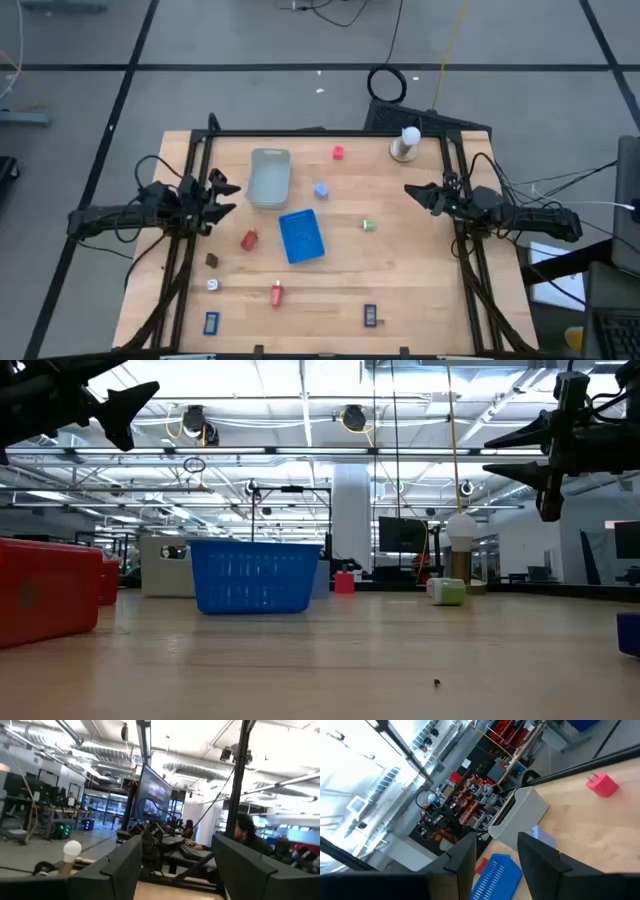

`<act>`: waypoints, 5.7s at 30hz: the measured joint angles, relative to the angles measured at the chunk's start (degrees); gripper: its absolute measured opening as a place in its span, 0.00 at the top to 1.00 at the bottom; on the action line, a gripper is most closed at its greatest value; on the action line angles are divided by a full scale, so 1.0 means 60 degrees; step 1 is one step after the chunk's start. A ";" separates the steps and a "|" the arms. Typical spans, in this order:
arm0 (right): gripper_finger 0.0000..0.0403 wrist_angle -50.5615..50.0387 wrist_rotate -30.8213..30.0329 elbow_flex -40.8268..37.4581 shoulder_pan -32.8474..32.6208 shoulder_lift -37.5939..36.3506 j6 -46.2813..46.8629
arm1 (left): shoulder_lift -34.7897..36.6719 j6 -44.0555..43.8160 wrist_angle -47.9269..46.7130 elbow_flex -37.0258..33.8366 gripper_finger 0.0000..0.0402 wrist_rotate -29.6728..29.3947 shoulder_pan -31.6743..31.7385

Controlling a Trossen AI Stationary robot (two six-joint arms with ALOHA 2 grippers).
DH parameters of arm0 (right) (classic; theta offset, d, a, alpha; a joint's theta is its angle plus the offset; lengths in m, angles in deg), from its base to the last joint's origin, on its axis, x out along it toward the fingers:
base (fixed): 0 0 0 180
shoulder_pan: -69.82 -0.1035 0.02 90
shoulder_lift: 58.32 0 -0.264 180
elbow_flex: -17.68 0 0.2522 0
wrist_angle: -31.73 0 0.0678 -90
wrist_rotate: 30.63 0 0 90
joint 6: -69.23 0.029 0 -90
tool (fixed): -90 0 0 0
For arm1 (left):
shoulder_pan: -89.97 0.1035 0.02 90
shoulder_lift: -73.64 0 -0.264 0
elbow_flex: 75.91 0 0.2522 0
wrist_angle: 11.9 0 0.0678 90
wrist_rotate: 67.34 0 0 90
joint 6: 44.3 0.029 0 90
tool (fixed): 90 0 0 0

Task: Pick & Place Office items
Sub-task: Put the light blue charger adapter into the gray bin

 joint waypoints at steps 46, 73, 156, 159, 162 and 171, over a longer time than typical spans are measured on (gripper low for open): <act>0.67 -0.4344 -0.0067 0.6902 0.0185 0.6947 -0.7883 | -0.7213 0.0120 -0.5623 0.7690 0.39 -0.1695 0.1949; 0.67 -0.4677 0.0533 0.9714 0.0362 1.2073 -0.6356 | -0.6420 -0.0963 -0.6187 0.8036 0.39 -0.1277 0.1949; 0.39 0.0587 -0.0196 0.9702 0.0583 1.7471 -0.4321 | -0.5293 -0.1742 -0.8680 0.8032 0.39 -0.0500 0.1938; 0.39 0.0906 -0.0205 0.9755 0.0632 1.7880 -0.4427 | -0.5293 -0.1746 -0.8680 0.8032 0.39 -0.0503 0.1931; 0.39 0.0712 -0.0184 0.9675 0.0706 1.8098 -0.4502 | -0.5293 -0.1756 -0.8683 0.8032 0.39 -0.0504 0.1931; 0.39 0.1796 0.0531 0.9777 0.0943 1.9097 -0.4478 | -0.5293 -0.2004 -0.8902 0.8029 0.39 -0.0500 0.1912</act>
